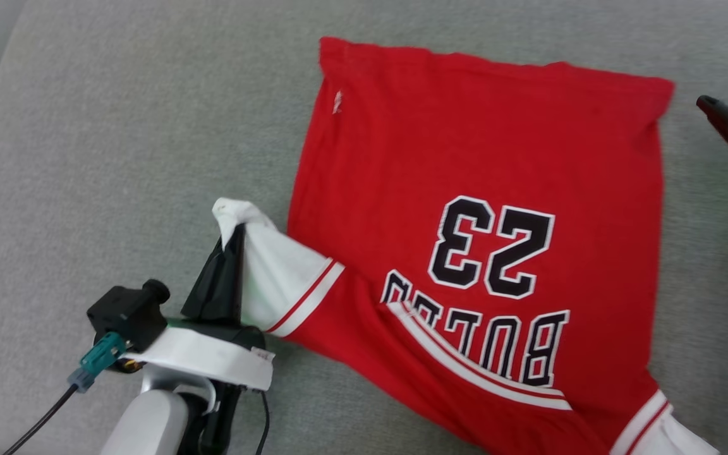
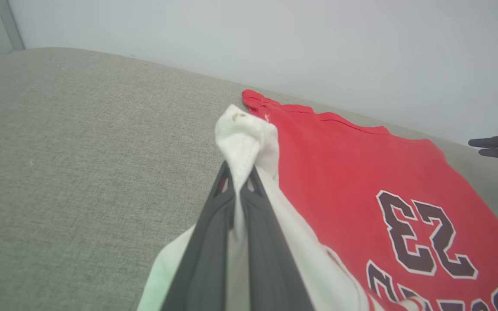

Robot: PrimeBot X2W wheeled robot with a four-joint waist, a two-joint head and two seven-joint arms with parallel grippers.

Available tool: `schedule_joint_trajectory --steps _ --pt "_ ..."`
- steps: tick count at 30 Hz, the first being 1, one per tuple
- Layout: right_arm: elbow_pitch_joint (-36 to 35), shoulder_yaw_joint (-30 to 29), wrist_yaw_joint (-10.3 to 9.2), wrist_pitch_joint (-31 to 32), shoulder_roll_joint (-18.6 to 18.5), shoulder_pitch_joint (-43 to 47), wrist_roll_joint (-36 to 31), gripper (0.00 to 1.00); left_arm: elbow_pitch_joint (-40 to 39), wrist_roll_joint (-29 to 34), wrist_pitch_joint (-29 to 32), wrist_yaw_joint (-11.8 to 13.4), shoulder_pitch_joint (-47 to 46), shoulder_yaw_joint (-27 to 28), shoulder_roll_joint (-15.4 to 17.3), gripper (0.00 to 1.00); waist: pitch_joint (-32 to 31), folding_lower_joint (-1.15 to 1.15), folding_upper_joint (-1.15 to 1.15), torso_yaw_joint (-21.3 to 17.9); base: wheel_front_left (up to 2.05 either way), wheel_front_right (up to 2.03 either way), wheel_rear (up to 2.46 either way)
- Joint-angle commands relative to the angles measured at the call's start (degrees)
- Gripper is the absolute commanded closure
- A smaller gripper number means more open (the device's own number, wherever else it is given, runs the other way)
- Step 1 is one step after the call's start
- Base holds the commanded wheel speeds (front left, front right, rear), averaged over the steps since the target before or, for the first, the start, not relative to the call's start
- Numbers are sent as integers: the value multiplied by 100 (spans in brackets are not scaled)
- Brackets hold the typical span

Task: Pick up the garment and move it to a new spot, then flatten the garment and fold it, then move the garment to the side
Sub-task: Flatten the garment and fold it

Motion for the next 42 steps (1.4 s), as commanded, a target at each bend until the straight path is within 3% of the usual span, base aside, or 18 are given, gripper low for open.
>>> schedule_joint_trajectory --steps 1,10,17,18,19,22,33,42 --pt "110 -25 -2 149 -43 -221 -52 0 32 38 -82 -59 -145 -29 -60 100 251 -2 0 289 0 0 0" --pt "546 -99 -2 972 -17 -939 -468 0 278 95 -258 -297 -537 -191 -309 100 594 -2 0 609 0 0 0" --pt "1098 -321 -2 1749 318 -839 -884 0 510 162 -340 -437 -684 -246 -457 100 646 -2 0 710 0 0 0" --pt "1118 -342 -2 1811 338 -824 -948 79 539 166 -348 -450 -689 -247 -468 100 631 -2 0 722 0 0 0" --pt "1120 -367 -2 1833 365 -808 -985 99 576 166 -344 -469 -690 -247 -480 100 609 -2 0 731 0 0 0" --pt "970 -320 -2 1723 344 -843 -1066 100 657 178 -352 -479 -644 -233 -514 100 505 -2 0 726 0 0 0" --pt "270 351 -3 1207 -322 -593 -870 100 949 92 -332 -360 -198 -69 -345 100 -466 -2 0 380 0 0 0" --pt "-796 470 -3 1508 -911 843 -216 100 917 -25 -190 -85 408 150 -98 100 -1369 -2 0 -153 0 0 0"
